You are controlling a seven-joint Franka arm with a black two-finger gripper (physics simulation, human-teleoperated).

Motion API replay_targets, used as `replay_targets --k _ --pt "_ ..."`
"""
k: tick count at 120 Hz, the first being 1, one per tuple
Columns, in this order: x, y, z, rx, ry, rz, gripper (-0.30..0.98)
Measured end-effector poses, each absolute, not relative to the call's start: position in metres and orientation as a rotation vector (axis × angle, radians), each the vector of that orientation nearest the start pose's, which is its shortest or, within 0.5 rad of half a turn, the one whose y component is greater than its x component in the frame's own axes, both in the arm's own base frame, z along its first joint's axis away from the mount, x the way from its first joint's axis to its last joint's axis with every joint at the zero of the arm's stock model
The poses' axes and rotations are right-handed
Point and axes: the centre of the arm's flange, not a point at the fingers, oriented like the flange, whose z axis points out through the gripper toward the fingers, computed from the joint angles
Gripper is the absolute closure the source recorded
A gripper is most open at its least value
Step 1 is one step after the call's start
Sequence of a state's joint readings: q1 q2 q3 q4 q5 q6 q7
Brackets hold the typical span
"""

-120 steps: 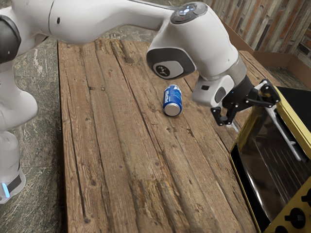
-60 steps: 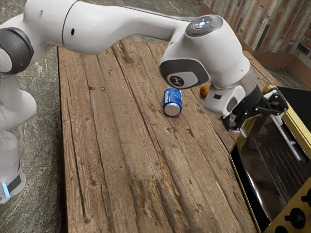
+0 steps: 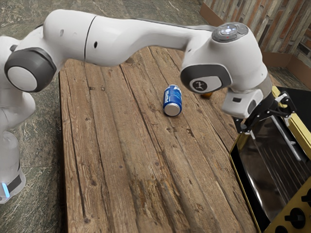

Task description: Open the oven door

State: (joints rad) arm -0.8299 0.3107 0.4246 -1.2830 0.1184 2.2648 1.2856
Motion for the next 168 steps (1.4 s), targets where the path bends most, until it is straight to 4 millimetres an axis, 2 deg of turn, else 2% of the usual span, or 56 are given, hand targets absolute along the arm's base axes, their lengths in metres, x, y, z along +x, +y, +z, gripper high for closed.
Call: replay_targets --k 46,65,80,109,135,154,168 --pt "0.624 -0.311 0.652 -1.631 2.007 -0.658 0.00" --pt "0.625 -0.311 0.647 -1.638 2.014 -0.650 -0.05" --pt "0.627 -0.305 0.646 -1.654 2.011 -0.641 0.01" --pt "0.627 -0.295 0.638 -1.690 2.022 -0.592 -0.01" --pt "0.613 -0.283 0.632 -1.728 2.059 -0.554 -0.03" --pt "0.595 -0.274 0.622 -1.752 2.110 -0.506 -0.21" --pt "0.576 -0.267 0.629 -1.765 2.144 -0.501 0.03"
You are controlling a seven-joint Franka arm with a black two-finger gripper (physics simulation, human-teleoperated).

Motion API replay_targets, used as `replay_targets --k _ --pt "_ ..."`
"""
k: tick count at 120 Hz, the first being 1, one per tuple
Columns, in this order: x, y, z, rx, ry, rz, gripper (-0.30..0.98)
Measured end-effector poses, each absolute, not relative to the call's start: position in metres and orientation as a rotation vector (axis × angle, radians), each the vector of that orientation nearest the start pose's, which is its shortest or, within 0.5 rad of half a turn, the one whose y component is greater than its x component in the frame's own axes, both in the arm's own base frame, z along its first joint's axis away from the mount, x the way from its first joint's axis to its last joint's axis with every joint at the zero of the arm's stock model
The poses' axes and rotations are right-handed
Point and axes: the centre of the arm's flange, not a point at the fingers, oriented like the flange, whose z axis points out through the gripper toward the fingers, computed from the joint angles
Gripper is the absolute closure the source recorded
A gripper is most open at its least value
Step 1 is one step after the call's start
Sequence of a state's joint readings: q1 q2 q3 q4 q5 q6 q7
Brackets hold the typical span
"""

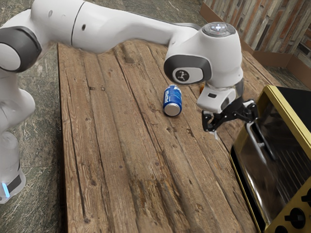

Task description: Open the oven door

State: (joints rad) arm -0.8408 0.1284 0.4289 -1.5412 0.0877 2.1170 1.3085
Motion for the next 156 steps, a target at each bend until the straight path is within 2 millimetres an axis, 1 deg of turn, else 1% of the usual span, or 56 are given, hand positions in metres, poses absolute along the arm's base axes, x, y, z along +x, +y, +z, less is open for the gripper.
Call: replay_targets --k 16,21,34,42,49,55,58,62,66,69,74,78,80,82,85,87,89,92,95,98,102,108,112,114,119,122,125,128,131,134,138,144,156 --pt "0.546 -0.256 0.637 -1.766 2.195 -0.499 0.25" --pt "0.536 -0.253 0.635 -1.765 2.215 -0.491 0.25" --pt "0.504 -0.243 0.628 -1.756 2.269 -0.465 0.12" --pt "0.471 -0.234 0.629 -1.741 2.301 -0.457 0.08" --pt "0.432 -0.230 0.628 -1.710 2.322 -0.441 0.05" --pt "0.396 -0.224 0.618 -1.690 2.340 -0.409 0.03" --pt "0.382 -0.222 0.611 -1.683 2.347 -0.391 0.03" --pt "0.366 -0.223 0.611 -1.667 2.351 -0.382 0.02" --pt "0.353 -0.224 0.618 -1.652 2.341 -0.389 0.02" --pt "0.347 -0.225 0.635 -1.643 2.318 -0.415 0.01" --pt "0.339 -0.226 0.678 -1.626 2.271 -0.494 0.01" --pt "0.337 -0.229 0.722 -1.617 2.228 -0.570 0.01" --pt "0.340 -0.231 0.743 -1.614 2.209 -0.600 0.01" --pt "0.348 -0.236 0.767 -1.611 2.183 -0.625 0.00" --pt "0.366 -0.244 0.809 -1.611 2.129 -0.661 0.00" --pt "0.378 -0.245 0.831 -1.623 2.089 -0.679 0.00" --pt "0.391 -0.241 0.849 -1.650 2.044 -0.692 0.00" --pt "0.414 -0.221 0.869 -1.733 1.950 -0.699 0.00" --pt "0.433 -0.193 0.879 -1.832 1.845 -0.682 0.00" --pt "0.448 -0.164 0.884 -1.930 1.741 -0.654 0.00" --pt "0.463 -0.121 0.884 -2.070 1.595 -0.598 0.00" --pt "0.476 -0.062 0.878 -2.257 1.389 -0.518 0.00" --pt "0.490 -0.030 0.863 -2.377 1.267 -0.453 0.00" --pt "0.500 -0.015 0.852 -2.437 1.208 -0.414 0.00" --pt "0.531 0.021 0.811 -2.581 1.059 -0.286 0.00" --pt "0.547 0.033 0.783 -2.654 0.996 -0.209 0.00" --pt "0.560 0.034 0.757 -2.719 0.969 -0.148 0.00" --pt "0.570 0.029 0.732 -2.776 0.956 -0.095 0.00" --pt "0.575 0.023 0.716 -2.822 0.940 -0.062 0.00" --pt "0.579 0.019 0.706 -2.860 0.920 -0.042 0.00" --pt "0.581 0.015 0.697 -2.902 0.888 -0.026 0.00" --pt "0.582 0.012 0.690 -2.952 0.834 -0.014 0.00" --pt "0.584 0.007 0.686 -3.011 0.728 -0.027 0.00"
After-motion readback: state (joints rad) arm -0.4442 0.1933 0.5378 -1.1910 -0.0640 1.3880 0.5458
